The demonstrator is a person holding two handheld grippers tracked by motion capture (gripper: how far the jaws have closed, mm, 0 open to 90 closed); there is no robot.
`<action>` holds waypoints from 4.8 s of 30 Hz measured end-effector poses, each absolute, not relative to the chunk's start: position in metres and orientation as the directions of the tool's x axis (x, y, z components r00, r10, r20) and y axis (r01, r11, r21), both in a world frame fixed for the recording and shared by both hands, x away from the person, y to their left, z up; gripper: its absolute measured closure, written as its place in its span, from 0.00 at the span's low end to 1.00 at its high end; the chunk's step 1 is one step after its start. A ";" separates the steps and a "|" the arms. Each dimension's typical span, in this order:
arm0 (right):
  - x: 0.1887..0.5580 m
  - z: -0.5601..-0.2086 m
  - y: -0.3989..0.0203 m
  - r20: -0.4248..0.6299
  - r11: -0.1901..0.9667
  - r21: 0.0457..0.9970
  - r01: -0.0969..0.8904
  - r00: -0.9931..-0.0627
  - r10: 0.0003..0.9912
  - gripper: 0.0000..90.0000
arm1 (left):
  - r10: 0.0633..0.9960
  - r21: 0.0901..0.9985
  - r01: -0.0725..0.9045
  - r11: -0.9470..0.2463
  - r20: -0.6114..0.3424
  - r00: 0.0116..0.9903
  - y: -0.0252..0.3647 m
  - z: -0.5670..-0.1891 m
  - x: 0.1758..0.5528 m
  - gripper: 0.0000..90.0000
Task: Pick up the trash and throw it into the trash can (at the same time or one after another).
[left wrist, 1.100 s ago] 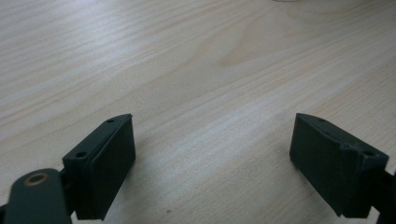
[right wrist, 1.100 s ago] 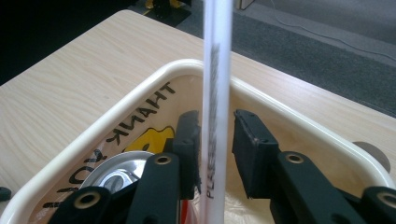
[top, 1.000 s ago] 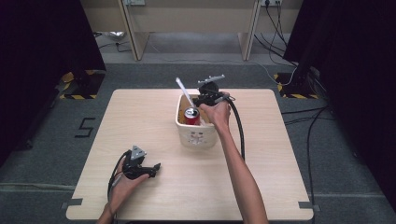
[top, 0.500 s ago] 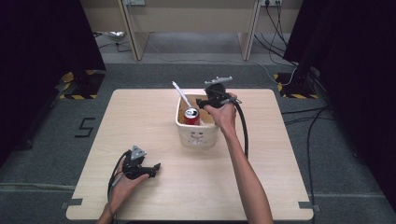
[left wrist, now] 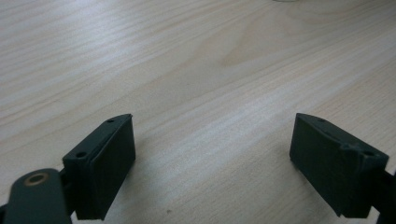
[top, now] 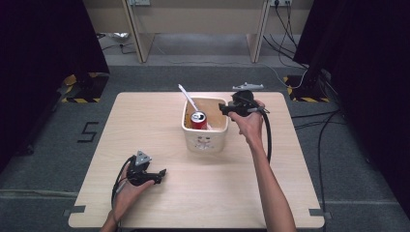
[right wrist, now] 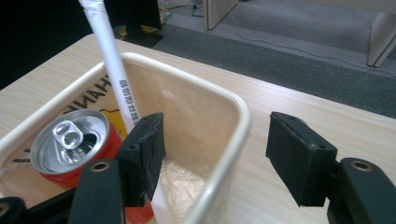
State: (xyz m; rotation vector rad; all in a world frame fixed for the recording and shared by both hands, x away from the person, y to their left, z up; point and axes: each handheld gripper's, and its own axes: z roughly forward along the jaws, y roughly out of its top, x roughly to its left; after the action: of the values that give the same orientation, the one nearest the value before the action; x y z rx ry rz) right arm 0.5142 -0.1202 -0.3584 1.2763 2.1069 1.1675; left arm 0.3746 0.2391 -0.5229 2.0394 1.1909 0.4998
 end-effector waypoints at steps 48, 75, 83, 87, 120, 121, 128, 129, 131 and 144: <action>0.448 -0.396 -0.182 0.079 0.188 0.845 0.501 -0.465 0.882 0.33 | 0.866 0.742 0.589 -0.321 -0.022 0.500 0.239 -0.523 0.375 0.15; 0.413 -0.430 -0.183 0.005 0.284 0.807 0.517 -0.488 0.873 0.31 | 0.866 0.741 0.590 -0.321 -0.022 0.499 0.239 -0.523 0.375 0.15; 0.407 -0.445 -0.187 0.006 0.278 0.803 0.527 -0.474 0.880 0.31 | 0.866 0.741 0.590 -0.321 -0.022 0.499 0.239 -0.523 0.375 0.15; 0.402 -0.450 -0.189 0.016 0.270 0.806 0.527 -0.475 0.880 0.31 | 0.866 0.741 0.590 -0.321 -0.022 0.499 0.239 -0.523 0.375 0.15; 0.389 -0.493 -0.205 0.039 0.282 0.733 0.620 -0.451 0.891 0.30 | 0.866 0.741 0.589 -0.321 -0.022 0.500 0.239 -0.523 0.375 0.15; 0.388 -0.494 -0.205 0.036 0.285 0.730 0.621 -0.451 0.892 0.30 | 0.866 0.741 0.589 -0.321 -0.022 0.499 0.239 -0.523 0.374 0.15; 0.384 -0.503 -0.206 0.026 0.304 0.703 0.643 -0.450 0.893 0.30 | 0.866 0.741 0.589 -0.321 -0.022 0.499 0.239 -0.523 0.374 0.15; 0.384 -0.504 -0.206 0.013 0.311 0.700 0.643 -0.447 0.894 0.29 | 0.866 0.741 0.589 -0.322 -0.022 0.500 0.239 -0.523 0.375 0.15; 0.383 -0.504 -0.206 -0.009 0.323 0.699 0.638 -0.443 0.897 0.29 | 0.866 0.741 0.589 -0.321 -0.022 0.500 0.239 -0.523 0.375 0.15; 0.371 -0.509 -0.205 -0.017 0.334 0.688 0.644 -0.446 0.895 0.27 | 0.866 0.741 0.589 -0.321 -0.022 0.500 0.239 -0.523 0.375 0.15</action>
State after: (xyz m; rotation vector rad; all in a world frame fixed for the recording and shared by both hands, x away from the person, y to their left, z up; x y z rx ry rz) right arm 0.3713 -0.2050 -0.5093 1.3580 2.2107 0.8676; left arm 0.3745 0.2390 -0.5231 2.0384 1.1904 0.5017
